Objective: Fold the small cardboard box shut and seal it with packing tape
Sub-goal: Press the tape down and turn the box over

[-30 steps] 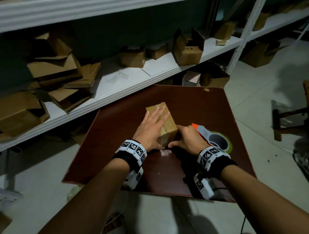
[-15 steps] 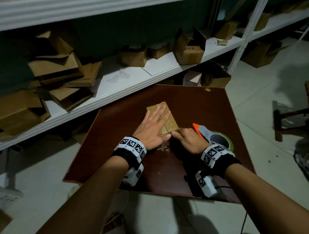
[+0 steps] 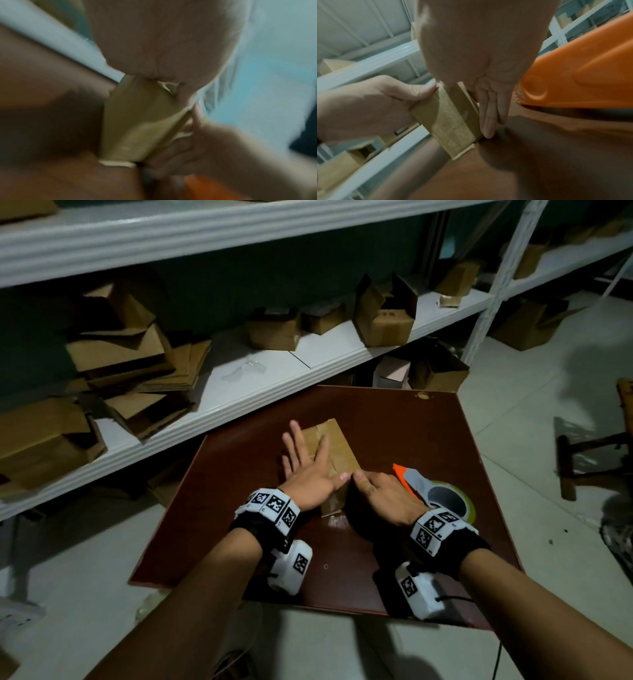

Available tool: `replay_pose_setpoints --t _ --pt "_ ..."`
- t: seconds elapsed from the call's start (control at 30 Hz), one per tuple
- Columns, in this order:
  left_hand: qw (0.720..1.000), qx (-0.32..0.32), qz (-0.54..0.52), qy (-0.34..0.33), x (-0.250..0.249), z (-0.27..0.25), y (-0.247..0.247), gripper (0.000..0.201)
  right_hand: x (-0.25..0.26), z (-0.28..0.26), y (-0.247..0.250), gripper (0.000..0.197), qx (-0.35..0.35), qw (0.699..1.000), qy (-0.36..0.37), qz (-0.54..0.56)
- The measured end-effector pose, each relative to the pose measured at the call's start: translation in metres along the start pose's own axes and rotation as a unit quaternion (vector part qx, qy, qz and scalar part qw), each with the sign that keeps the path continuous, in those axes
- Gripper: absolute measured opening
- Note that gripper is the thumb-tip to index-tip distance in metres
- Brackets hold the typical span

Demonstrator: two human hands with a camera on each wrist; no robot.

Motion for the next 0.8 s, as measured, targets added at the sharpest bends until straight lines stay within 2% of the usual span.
replay_pose_setpoints --t 0.07,0.1,0.2,0.27,0.33,0.4,0.43,0.5,0.53,0.57,0.63,0.7,0.77,0.8 --pt "0.992 0.048 -0.113 0.041 0.004 0.004 0.001 0.103 0.003 0.001 0.004 0.057 -0.018 1.0 -0.012 0.012" --pt "0.986 0.053 -0.154 0.047 0.006 0.006 0.004 0.107 0.005 0.001 0.006 0.062 -0.024 0.999 -0.015 0.017" --pt "0.966 0.01 -0.256 0.041 0.008 0.005 0.022 0.12 0.011 0.003 0.013 0.084 -0.047 0.998 -0.009 0.03" --pt "0.95 0.007 -0.308 0.057 0.01 0.003 0.033 0.13 0.015 0.004 0.019 0.093 -0.066 0.997 -0.001 0.041" --pt "0.946 0.008 -0.317 0.065 0.014 0.004 0.038 0.134 0.018 0.004 0.026 0.085 -0.075 0.996 0.001 0.042" --pt "0.929 0.006 -0.365 0.066 0.017 0.003 0.04 0.139 0.022 0.004 0.033 0.063 -0.079 0.996 0.009 0.032" --pt "0.91 0.003 -0.408 0.069 0.018 0.003 0.042 0.135 0.024 0.004 0.036 0.054 -0.083 0.996 0.013 0.027" --pt "0.867 -0.019 -0.492 0.08 0.02 0.001 0.047 0.105 0.026 0.003 0.043 0.048 -0.093 0.995 0.024 0.025" --pt "0.853 -0.037 -0.512 0.089 0.022 0.002 0.051 0.086 0.026 0.002 0.045 0.048 -0.102 0.994 0.028 0.029" --pt "0.85 -0.049 -0.515 0.104 0.023 0.001 0.055 0.076 0.026 0.002 0.047 0.049 -0.113 0.992 0.033 0.036" --pt "0.857 -0.062 -0.496 0.125 0.029 0.002 0.059 0.081 0.024 0.002 0.05 0.057 -0.137 0.988 0.034 0.067" --pt "0.879 -0.072 -0.453 0.132 0.03 -0.001 0.061 0.082 0.02 0.001 0.052 0.067 -0.177 0.975 0.027 0.134" --pt "0.905 -0.045 -0.407 0.119 0.027 -0.002 0.058 0.085 0.014 0.001 0.056 0.062 -0.23 0.951 0.012 0.208" --pt "0.92 -0.025 -0.379 0.101 0.024 -0.003 0.055 0.093 0.012 0.0 0.059 0.059 -0.253 0.937 0.002 0.239"
Point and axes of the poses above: each hand's wrist, its own z-axis towards the middle knuckle, its own y-axis out of the back of the hand, x = y × z, the point moved 5 cm from there along z, towards the middle knuckle, and after that the axes turned 15 degrees about y, right-handed, at the moved point
